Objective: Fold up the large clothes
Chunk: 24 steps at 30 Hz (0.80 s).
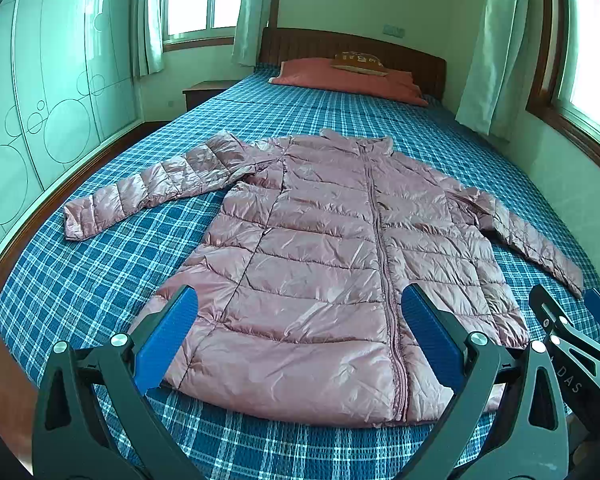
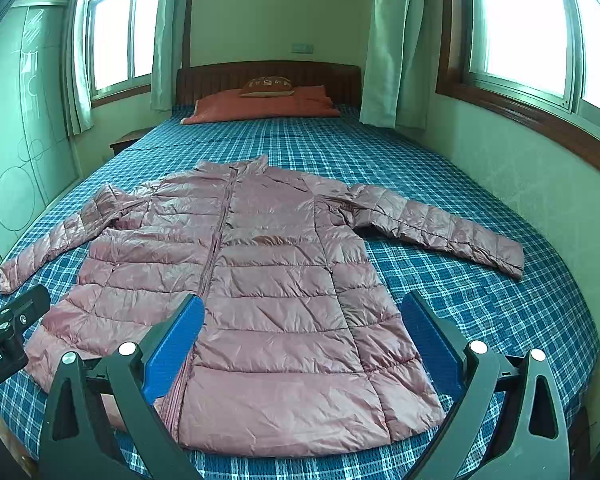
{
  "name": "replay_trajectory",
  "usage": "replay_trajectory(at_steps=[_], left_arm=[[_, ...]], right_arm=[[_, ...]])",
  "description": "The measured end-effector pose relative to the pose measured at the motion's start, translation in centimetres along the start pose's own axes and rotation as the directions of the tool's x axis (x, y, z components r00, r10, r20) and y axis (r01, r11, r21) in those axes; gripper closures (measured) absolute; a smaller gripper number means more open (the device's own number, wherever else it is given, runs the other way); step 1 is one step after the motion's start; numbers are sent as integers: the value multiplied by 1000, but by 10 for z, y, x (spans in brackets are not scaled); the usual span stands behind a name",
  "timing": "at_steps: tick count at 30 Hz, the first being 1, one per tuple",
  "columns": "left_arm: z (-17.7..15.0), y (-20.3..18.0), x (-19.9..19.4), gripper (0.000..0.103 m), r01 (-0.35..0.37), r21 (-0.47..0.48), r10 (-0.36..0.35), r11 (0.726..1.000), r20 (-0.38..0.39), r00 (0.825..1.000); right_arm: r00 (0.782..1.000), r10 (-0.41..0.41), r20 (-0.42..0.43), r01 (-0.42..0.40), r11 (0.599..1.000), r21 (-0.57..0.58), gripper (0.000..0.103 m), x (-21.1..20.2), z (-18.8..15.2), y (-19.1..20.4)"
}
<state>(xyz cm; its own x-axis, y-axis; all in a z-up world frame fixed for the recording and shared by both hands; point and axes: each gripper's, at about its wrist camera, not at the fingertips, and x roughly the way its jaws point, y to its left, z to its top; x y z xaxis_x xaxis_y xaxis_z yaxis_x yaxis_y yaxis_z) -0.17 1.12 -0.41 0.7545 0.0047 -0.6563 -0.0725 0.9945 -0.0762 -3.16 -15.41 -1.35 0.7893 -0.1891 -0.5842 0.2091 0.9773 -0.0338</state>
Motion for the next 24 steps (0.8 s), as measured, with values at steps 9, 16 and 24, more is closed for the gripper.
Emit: replay_trajectory(at_steps=[9,16,24], left_arm=[[-2,2,0,2,-4,2,4,1000,5,1000],[-2,3,-1,2,-6,-1,6,1000,2,1000],[-1,1,-1,2,-9,0,9,1000,3,1000]], right_arm=[[1000,-1,-2,1,1000,0,5,0,0,2],[1000,0,0,0,1000,-2,5,0,0,2],[1000,-2,2,2,1000,0,5,-2,-3,4]])
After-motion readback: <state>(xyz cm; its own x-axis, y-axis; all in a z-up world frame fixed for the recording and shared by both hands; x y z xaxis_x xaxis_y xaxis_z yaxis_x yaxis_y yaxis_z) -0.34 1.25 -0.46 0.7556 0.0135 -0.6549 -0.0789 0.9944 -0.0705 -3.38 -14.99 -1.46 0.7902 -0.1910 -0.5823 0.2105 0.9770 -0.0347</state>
